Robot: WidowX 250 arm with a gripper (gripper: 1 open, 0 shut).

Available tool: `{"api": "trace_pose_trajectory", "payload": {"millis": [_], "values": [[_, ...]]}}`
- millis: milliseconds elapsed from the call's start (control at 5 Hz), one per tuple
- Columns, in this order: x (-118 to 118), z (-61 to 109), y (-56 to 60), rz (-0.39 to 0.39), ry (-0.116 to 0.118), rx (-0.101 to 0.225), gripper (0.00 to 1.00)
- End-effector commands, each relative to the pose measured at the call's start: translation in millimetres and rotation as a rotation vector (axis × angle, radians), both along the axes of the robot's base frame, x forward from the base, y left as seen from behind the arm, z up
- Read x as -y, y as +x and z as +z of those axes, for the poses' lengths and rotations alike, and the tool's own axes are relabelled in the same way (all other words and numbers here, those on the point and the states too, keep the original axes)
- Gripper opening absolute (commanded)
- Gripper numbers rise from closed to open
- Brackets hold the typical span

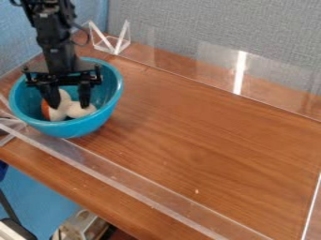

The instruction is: Remove the mushroom from inside the blue bowl and put it on the table

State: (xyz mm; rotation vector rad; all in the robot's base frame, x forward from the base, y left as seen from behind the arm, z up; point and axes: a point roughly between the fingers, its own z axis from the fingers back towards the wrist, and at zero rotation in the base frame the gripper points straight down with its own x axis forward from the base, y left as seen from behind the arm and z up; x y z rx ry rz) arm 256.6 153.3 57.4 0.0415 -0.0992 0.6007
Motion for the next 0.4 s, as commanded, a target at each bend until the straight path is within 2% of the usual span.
{"api": "trace_pose_trajectory", "payload": {"millis": [0, 200], "values": [[-9.8, 4.0, -1.0, -0.003, 0.011, 0.019, 1.0], [-15.3, -0.3, 2.5, -0.024, 0.007, 0.014, 1.0]]}}
